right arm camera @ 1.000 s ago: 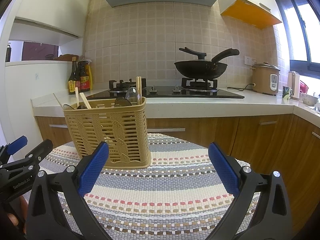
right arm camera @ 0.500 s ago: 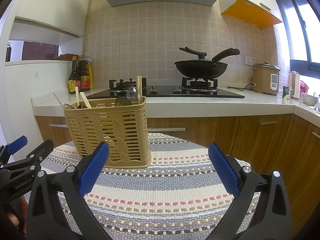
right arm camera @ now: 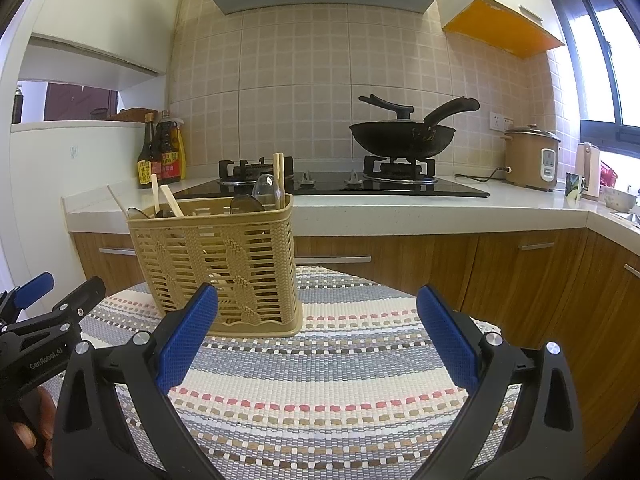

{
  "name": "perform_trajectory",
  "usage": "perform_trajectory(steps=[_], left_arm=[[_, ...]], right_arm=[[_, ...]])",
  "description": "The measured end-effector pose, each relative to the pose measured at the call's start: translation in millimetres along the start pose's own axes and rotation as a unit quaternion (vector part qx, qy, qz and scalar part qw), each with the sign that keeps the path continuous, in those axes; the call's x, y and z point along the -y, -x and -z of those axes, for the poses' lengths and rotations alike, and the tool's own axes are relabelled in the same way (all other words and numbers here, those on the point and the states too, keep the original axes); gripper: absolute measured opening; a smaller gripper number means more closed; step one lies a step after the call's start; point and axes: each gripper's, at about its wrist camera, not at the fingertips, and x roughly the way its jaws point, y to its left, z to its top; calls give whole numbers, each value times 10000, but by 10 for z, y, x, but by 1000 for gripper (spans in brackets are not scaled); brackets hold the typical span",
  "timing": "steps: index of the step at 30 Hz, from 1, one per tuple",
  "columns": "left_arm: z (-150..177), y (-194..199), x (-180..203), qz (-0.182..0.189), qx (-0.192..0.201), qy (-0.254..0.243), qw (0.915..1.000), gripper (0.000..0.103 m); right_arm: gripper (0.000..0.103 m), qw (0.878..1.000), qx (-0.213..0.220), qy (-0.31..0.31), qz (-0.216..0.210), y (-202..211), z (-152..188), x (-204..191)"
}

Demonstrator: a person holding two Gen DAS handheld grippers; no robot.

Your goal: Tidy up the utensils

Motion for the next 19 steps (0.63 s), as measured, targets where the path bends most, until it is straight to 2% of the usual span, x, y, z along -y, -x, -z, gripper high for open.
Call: perform_trajectory(steps=[9,15,19], left_arm=[[-5,-14,-57,-81,13,102,9999,95],[-16,-48,-91,-27,-151,186,9997,95],[-15,-31,-79,-74,-87,151,9998,95]], right_arm=[[95,10000,-7,-13,7,14,-5,0],[95,10000,-8,-2,14,19,-2,4],[95,10000,-12,-1,11,21,-1,5]])
